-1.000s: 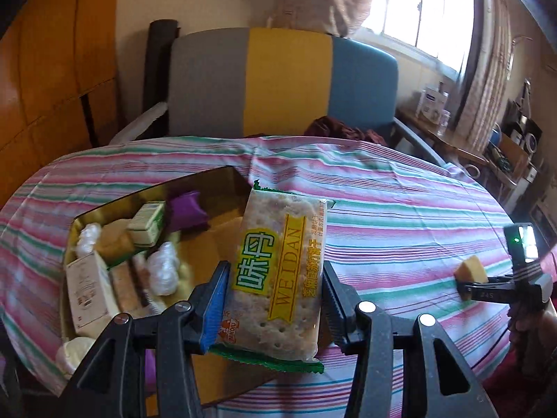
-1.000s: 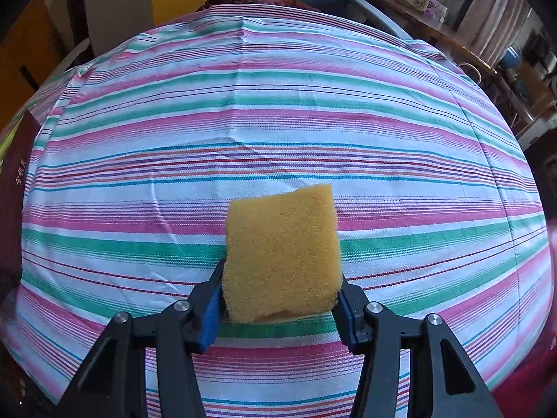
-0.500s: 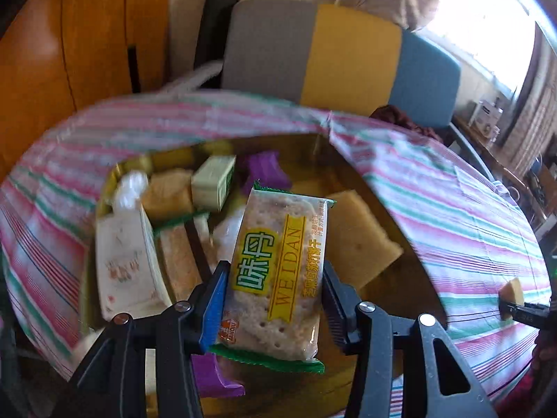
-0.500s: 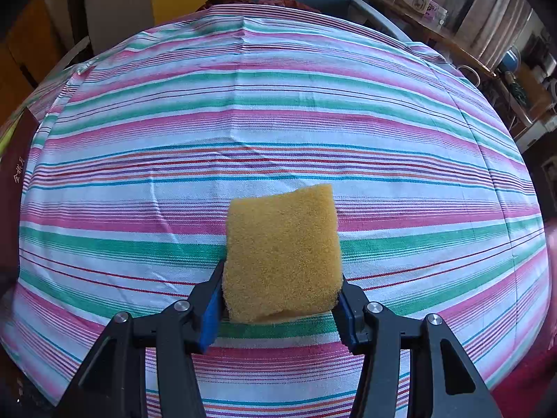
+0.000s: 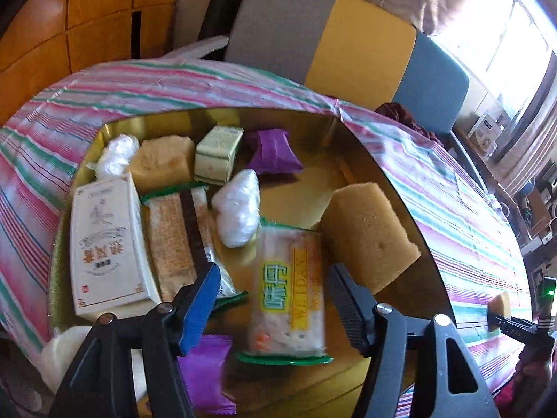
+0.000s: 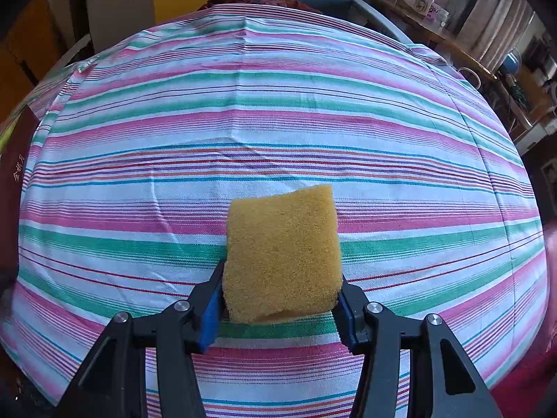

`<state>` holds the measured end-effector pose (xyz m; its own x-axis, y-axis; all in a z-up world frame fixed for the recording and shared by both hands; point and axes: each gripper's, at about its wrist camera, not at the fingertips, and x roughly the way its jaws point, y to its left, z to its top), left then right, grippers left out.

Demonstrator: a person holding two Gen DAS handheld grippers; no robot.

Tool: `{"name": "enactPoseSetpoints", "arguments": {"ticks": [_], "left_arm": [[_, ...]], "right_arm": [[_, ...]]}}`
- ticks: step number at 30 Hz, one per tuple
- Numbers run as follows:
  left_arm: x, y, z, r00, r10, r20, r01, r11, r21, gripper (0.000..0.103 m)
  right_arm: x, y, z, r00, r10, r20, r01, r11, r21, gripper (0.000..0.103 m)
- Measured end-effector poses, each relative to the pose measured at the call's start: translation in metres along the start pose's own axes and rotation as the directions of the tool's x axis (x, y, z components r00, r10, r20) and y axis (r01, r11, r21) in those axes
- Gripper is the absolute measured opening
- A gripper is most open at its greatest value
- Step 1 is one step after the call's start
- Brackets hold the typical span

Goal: Organize objects
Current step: 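Release the cracker packet into the gold tray with the left gripper while the right holds the sponge, then carry the sponge into the gold tray and release it with the right gripper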

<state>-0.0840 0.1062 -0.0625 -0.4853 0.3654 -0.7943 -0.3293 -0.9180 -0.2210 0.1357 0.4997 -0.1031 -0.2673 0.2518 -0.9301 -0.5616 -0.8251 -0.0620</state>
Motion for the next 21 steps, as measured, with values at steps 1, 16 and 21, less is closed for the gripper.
{"name": "enactPoseSetpoints", "arguments": {"ticks": [1, 16, 21], "left_arm": [[-0.003, 0.000, 0.000, 1.000, 0.012, 0.010, -0.012, 1.000, 0.005, 0.065], [-0.069, 0.008, 0.007, 0.982, 0.085, 0.166, -0.091, 0.996, 0.027, 0.066], [-0.083, 0.021, 0.007, 0.972, 0.123, 0.199, -0.126, 0.992, 0.002, 0.067]], "right_arm": [[0.000, 0.000, 0.000, 1.000, -0.001, 0.000, 0.001, 1.000, -0.001, 0.054], [-0.041, 0.037, 0.014, 0.986, 0.139, 0.094, -0.133, 0.989, -0.064, 0.053], [-0.089, 0.124, 0.025, 0.921, 0.352, 0.166, -0.308, 0.920, -0.243, 0.053]]}}
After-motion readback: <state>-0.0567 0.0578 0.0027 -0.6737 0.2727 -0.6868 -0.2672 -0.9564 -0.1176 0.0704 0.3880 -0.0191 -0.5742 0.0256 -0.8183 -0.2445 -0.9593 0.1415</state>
